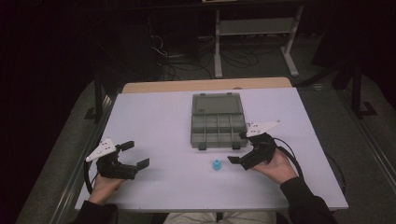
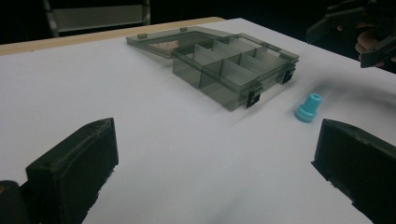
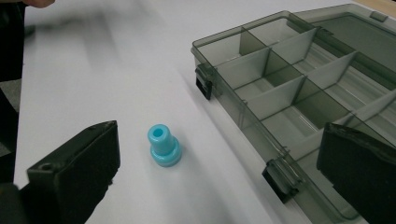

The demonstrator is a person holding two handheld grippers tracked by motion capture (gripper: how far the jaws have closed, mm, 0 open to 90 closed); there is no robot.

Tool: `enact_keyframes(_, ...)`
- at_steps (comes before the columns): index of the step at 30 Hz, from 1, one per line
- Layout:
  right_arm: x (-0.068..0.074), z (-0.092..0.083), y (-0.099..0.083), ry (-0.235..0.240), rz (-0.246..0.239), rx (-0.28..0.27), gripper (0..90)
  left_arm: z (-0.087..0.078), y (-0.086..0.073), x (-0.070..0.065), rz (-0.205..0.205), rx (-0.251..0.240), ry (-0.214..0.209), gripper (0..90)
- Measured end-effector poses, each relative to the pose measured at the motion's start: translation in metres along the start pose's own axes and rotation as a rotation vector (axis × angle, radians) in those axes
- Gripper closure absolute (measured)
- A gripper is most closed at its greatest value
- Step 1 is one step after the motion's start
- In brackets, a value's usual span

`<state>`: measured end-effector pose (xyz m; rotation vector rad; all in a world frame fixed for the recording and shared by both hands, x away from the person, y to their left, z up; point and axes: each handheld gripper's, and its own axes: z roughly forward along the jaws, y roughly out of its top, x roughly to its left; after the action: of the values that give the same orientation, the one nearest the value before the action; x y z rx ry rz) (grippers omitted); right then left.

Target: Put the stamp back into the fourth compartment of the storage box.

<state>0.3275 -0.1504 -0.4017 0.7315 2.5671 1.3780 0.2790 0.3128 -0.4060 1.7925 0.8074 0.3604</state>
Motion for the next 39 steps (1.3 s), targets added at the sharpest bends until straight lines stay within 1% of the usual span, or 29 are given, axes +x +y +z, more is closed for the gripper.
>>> enact_keyframes(10, 0.006, 0.011, 0.002, 0.031, -0.018, 0.019, 0.0, 0.000, 0.000, 0.000, 0.000, 0.001, 0.000, 0.0)
enact_keyframes(16, 0.010, 0.020, 0.001, 0.042, -0.033, 0.048, 0.0, 0.000, 0.000, 0.000, 0.000, 0.000, -0.001, 0.0)
enact_keyframes(22, 0.014, 0.028, 0.000, 0.055, -0.039, 0.062, 0.0, 0.000, 0.000, 0.000, -0.002, -0.002, -0.001, 0.0)
enact_keyframes(39, 0.020, 0.042, 0.001, 0.079, -0.059, 0.090, 0.0, 0.000, 0.000, 0.000, -0.001, 0.000, -0.001, 0.0)
